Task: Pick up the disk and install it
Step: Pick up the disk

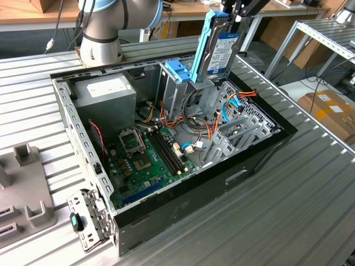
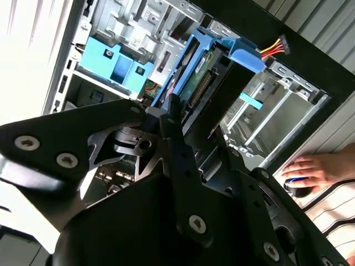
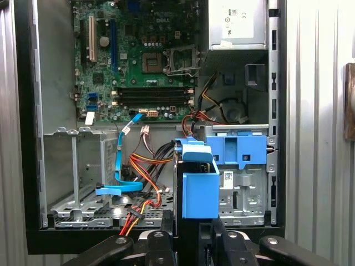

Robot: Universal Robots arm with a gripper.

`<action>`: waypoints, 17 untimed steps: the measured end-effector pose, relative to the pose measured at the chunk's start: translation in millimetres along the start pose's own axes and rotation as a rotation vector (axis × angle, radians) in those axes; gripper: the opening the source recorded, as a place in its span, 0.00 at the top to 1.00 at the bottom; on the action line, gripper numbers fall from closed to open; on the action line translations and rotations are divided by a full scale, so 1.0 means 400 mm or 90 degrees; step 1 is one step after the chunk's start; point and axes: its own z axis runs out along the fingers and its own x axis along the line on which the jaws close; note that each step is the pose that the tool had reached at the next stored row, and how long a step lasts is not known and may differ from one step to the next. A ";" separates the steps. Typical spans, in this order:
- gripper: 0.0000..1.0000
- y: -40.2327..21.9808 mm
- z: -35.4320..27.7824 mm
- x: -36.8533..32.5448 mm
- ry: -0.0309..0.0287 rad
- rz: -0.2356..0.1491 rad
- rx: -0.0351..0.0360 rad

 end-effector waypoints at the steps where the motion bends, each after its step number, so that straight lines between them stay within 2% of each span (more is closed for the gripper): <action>1: 0.65 0.000 0.000 0.004 0.0001 0.000 0.0000; 4: 0.65 -0.001 0.000 0.025 0.0001 0.000 0.0000; 6: 0.65 -0.001 0.001 0.032 0.0001 0.000 0.0000; 17: 0.65 -0.001 0.001 0.049 0.0001 0.000 0.0000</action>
